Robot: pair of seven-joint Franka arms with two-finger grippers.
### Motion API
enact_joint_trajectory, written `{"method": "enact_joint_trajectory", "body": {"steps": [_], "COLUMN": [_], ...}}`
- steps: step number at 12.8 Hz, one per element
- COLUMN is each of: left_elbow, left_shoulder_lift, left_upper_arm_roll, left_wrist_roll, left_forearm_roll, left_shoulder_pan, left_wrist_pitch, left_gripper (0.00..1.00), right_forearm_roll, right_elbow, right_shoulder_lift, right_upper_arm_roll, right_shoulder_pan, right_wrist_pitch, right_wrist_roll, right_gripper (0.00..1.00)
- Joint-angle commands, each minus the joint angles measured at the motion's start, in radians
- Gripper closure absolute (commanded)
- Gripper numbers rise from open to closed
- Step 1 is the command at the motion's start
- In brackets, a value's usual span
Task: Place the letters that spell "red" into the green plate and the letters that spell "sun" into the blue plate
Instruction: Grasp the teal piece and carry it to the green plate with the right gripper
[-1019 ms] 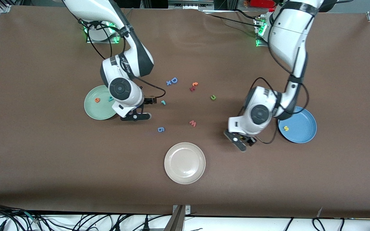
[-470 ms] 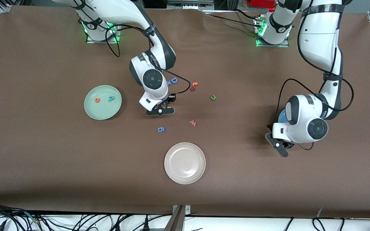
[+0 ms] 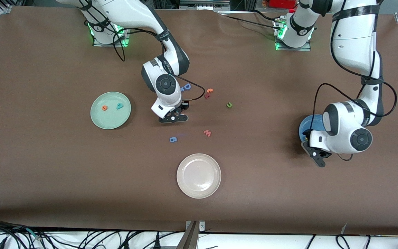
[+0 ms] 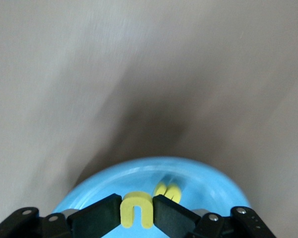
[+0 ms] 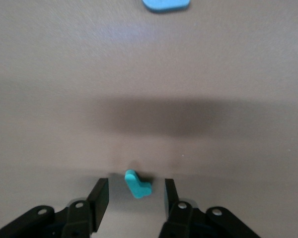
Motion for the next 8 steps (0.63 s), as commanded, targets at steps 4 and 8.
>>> {"method": "enact_joint_trajectory", "body": {"steps": [4, 8], "left_elbow": [-0.063, -0.06], "left_shoulder_lift": [-0.022, -0.025], "left_upper_arm_roll": [0.003, 0.001], "left_wrist_roll": [0.081, 0.078], "left_forearm_roll": [-0.036, -0.034], "left_shoulder_pan": [0.044, 0.042], "left_wrist_pitch": [-0.002, -0.003], "left_gripper": [0.66, 0.21], "right_forearm_roll": [0.011, 0.011], "right_elbow": [-0.062, -0.062], "right_shoulder_lift": [-0.011, -0.014], "right_upper_arm_roll": [-0.006, -0.008], "right_shoulder_pan": [0.022, 0.022], "right_wrist_pitch": [0.084, 0.081], "right_wrist_roll": [0.007, 0.007], "right_gripper": [0.56, 0.78]}}
